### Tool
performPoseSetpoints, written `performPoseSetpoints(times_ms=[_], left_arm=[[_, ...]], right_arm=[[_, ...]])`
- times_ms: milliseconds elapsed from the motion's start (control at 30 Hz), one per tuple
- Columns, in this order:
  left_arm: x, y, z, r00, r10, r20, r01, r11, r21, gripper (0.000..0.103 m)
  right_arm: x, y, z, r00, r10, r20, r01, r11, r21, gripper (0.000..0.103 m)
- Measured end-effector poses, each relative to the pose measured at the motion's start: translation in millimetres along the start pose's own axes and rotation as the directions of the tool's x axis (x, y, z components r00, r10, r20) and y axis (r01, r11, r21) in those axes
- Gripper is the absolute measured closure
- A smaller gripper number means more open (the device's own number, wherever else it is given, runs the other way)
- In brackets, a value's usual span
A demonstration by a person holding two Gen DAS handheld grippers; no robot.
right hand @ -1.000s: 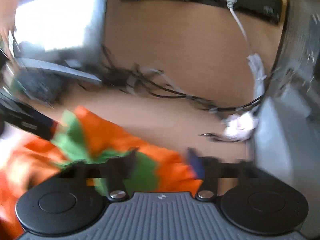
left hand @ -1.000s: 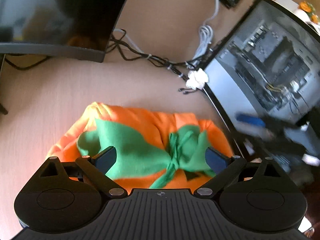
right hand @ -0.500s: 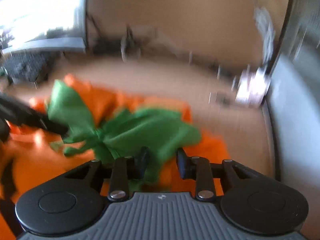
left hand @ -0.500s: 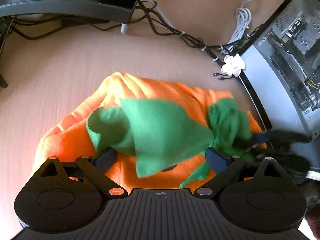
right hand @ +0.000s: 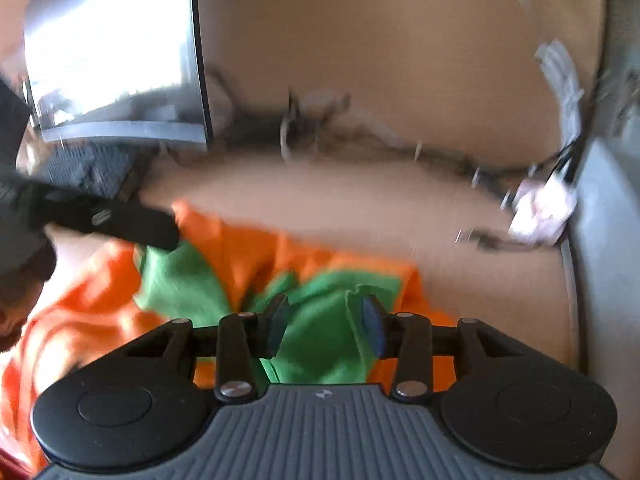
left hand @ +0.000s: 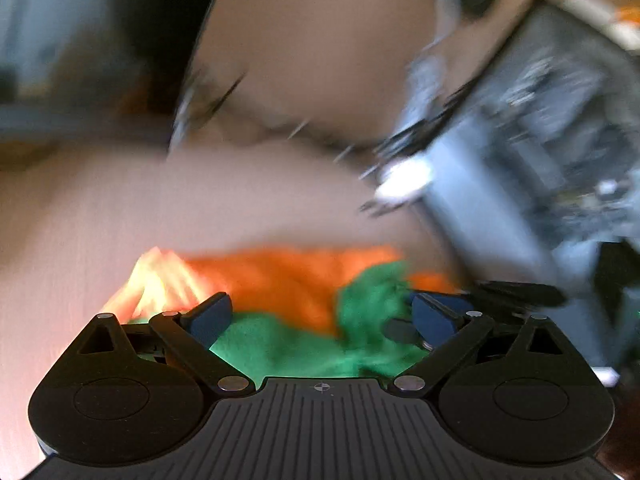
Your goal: Fold clothes
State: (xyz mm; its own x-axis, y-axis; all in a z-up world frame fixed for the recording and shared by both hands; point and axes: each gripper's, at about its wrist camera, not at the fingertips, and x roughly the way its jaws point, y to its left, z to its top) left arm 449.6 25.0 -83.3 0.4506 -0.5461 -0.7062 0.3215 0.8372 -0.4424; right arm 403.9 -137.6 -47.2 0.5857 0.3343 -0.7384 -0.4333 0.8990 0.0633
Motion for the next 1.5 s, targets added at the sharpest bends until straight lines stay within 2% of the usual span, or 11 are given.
performPoseSetpoints(times_ms=[133, 300, 400, 533, 700, 867, 1000, 1100, 1200, 1367, 1500], left_arm=[[12, 6, -5, 0.999, 0.028, -0.028, -0.028, 1.000, 0.009, 0.004], [-26, 25, -5, 1.000, 0.019, 0.016, -0.017, 0.994, -0.108, 0.003], [-54, 45, -9, 0.997, 0.069, 0.037, -0.062, 0.984, -0.169, 0.003], [-79, 60, -13, 0.994, 0.088, 0.063, -0.072, 0.971, -0.227, 0.002], [-102, 70, -19, 0.993, 0.067, 0.100, -0.037, 0.959, -0.280, 0.002], [-122, 76, -23, 0.990, 0.045, 0.135, 0.000, 0.949, -0.314, 0.001], [-103, 43, -22, 0.994, 0.032, 0.101, -0.014, 0.985, -0.174, 0.001], [-83, 22, -38, 0.995, 0.100, 0.014, -0.100, 0.995, -0.023, 0.001], [-71, 7, -57, 0.982, 0.183, -0.045, -0.175, 0.975, 0.137, 0.001], [-77, 0, -67, 0.977, 0.210, -0.041, -0.197, 0.956, 0.217, 0.001], [-90, 6, -66, 0.975, 0.219, -0.034, -0.207, 0.955, 0.212, 0.000]], right_arm=[[7, 7, 8, 1.000, 0.005, -0.012, -0.006, 0.996, -0.091, 0.062], [5, 17, 50, 0.988, 0.132, 0.078, -0.113, 0.971, -0.212, 0.034], [49, 22, 71, 0.985, 0.174, -0.002, -0.166, 0.937, -0.307, 0.034], [98, 17, 80, 0.973, 0.192, -0.131, -0.222, 0.934, -0.280, 0.034], [75, 27, 74, 0.969, 0.206, -0.134, -0.238, 0.927, -0.291, 0.089], [-2, 61, 55, 0.975, 0.216, -0.055, -0.220, 0.890, -0.399, 0.091], [-40, 95, 13, 0.970, 0.223, -0.100, -0.243, 0.847, -0.472, 0.090], [-50, 109, -19, 0.965, 0.212, -0.155, -0.262, 0.838, -0.478, 0.089], [-72, 101, -21, 0.968, 0.210, -0.136, -0.247, 0.878, -0.410, 0.086], [-120, 63, 1, 0.991, 0.115, 0.072, -0.104, 0.986, -0.132, 0.073], [-125, 22, -14, 0.993, 0.066, 0.101, -0.092, 0.956, 0.277, 0.062]])
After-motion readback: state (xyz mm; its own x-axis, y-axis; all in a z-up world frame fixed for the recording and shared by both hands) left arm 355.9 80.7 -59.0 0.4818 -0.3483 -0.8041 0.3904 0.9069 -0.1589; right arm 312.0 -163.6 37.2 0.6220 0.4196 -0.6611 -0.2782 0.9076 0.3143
